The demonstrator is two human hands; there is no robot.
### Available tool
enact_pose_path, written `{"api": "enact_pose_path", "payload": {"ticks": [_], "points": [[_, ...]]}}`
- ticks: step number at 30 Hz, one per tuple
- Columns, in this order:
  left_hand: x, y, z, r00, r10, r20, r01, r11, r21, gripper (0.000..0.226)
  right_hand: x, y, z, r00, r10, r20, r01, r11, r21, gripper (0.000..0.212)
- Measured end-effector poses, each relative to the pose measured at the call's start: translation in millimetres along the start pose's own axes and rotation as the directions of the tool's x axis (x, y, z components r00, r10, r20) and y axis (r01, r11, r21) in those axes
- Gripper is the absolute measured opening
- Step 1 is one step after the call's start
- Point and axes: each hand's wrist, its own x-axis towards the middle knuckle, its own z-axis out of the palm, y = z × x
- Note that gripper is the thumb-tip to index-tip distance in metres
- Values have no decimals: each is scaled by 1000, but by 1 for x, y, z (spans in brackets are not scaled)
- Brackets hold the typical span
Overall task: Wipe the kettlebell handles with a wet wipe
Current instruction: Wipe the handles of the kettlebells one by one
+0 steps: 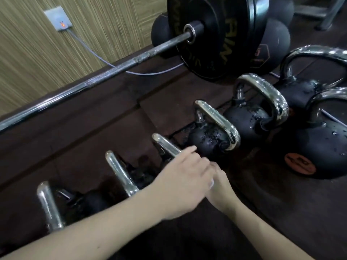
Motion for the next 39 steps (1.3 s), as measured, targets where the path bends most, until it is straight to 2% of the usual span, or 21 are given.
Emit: {"api": "enact_pose_path", "payload": {"ticks": [1,3,5,6,8,9,11,13,14,16,18,21,24,26,27,30,33,36,39], "points": [[-4,7,1,999,27,19,-27,999,-23,20,-1,-2,-1,999,-33,-3,33,999,31,28],[-9,-3,3,994,103,-25,-103,994,-29,20,2,-1,0,999,-44,1,44,999,11,33],[-5,-41,-3,994,66,-87,-75,992,-104,21,7,8,1,998,45,45,-43,999,-28,69],[-6,-57,-5,998,30,-50,-37,991,-130,24,8,13,3,994,93,57,-91,995,-29,88],[-14,-84,-1,993,-109,-47,101,985,-143,31,8,16,4,989,124,79,-125,992,-3,104],[-19,-96,1,981,-193,-35,183,964,-193,34,7,16,5,990,120,76,-122,993,11,105],[-21,-107,1,947,-323,-7,316,932,-175,36,6,16,5,990,122,66,-124,992,18,106],[-15,-100,-3,927,-367,77,374,897,-236,34,8,17,6,988,142,57,-144,989,23,107],[-13,-92,-3,926,-364,95,375,870,-321,33,8,18,7,988,147,54,-149,989,27,107],[-8,-72,-15,970,-242,30,242,938,-249,29,9,18,7,990,134,45,-135,990,25,107],[-4,-52,-13,994,-106,31,109,982,-157,29,9,18,7,994,105,42,-105,994,3,102],[-3,-38,-6,1000,-1,-1,1,978,-207,50,9,18,7,994,96,46,-97,995,12,92],[-9,-72,-3,995,-100,-6,92,938,-333,37,8,18,9,991,125,37,-126,991,32,105],[-10,-101,0,951,-304,57,298,853,-428,35,7,20,11,994,107,24,-108,993,42,108],[-10,-114,5,928,-371,44,352,830,-433,38,6,21,11,994,104,32,-106,993,46,108],[-14,-114,6,946,-321,44,314,876,-365,36,7,21,11,994,104,44,-105,994,29,110],[-11,-85,1,988,-144,-63,122,956,-266,32,11,25,10,996,82,33,-82,997,-1,112],[-5,-54,11,988,-39,-150,11,983,-185,42,12,26,10,996,79,40,-79,997,12,109],[-6,-73,14,991,-20,-129,-12,970,-243,35,15,30,14,995,94,43,-94,996,-4,120]]}}
